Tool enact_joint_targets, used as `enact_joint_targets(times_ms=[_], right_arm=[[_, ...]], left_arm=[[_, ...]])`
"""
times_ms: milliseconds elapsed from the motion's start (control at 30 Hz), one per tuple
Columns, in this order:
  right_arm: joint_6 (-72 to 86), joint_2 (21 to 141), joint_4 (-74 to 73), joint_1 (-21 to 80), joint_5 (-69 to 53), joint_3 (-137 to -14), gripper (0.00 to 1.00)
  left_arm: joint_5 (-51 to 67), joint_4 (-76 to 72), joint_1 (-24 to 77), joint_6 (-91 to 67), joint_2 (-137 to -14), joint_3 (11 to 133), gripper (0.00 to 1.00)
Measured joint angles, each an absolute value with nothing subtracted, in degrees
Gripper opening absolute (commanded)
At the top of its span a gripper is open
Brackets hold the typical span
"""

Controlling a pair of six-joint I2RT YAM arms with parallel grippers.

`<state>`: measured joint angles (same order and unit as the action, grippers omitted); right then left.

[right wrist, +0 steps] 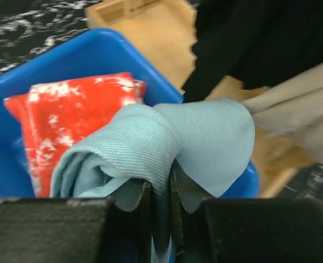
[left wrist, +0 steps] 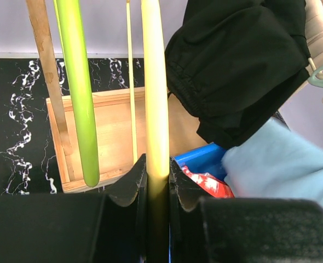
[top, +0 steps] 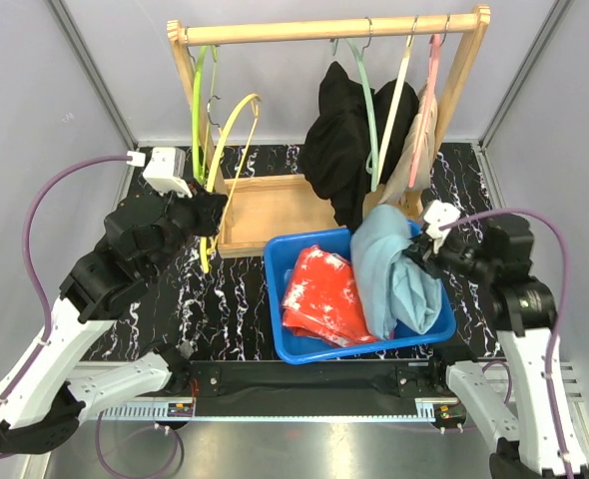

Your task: Remove the trousers from the hanger

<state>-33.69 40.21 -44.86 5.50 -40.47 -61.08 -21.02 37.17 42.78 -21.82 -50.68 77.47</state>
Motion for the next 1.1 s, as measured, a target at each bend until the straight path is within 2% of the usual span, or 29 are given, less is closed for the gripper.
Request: enact_joint_targets(times_ms=[133,167,233,267,300,333,400,600,900,1100], right_arm=[[-29.12,44.07,-36.47,11.51,-45.28,-52.88,0.38],[-28.84,45.15,-35.16,14.72,-44.95,-51.72,0.56],[-27.55,47.72,-31.9,22.26,-44.36,-49.17,0.73],[-26.92,48.51,-30.55,24.71,-44.73,-48.01,0.78],[-26.37,48.97,-29.28,25.87,-44.73,-47.0,0.92],[-25.69,49.25,-28.45,26.33,-44.82,-46.33,0.96],[-25.52,49.32,-27.4,26.57,-44.64,-45.93,1.0],[-26.35,44.4,-28.14,25.02,-41.56,-46.02,1.0],[-25.02,32.23,-31.16,10.57,-37.52,-44.05,1.0],[-22.5,27.53,-30.57,3.79,-33.85,-39.46,1.0]], left_arm=[[-21.02,37.21,42.78,-21.82,-50.26,77.12,0.0],[-21.02,37.17,42.78,-21.85,-50.22,77.1,0.0],[-21.02,36.88,42.78,-21.85,-50.19,77.1,0.0],[-20.99,36.73,42.78,-21.82,-50.26,77.12,0.0],[-20.97,36.58,42.78,-21.82,-50.35,77.12,0.0],[-20.91,36.51,42.78,-21.82,-50.5,77.17,0.0],[-20.84,36.62,42.78,-21.82,-51.09,77.71,0.0],[-20.8,36.34,42.78,-21.67,-54.52,81.32,0.0],[-21.54,37.06,41.93,-20.05,-63.42,91.94,0.0],[-18.13,36.56,33.06,-20.84,-70.65,101.75,0.0]])
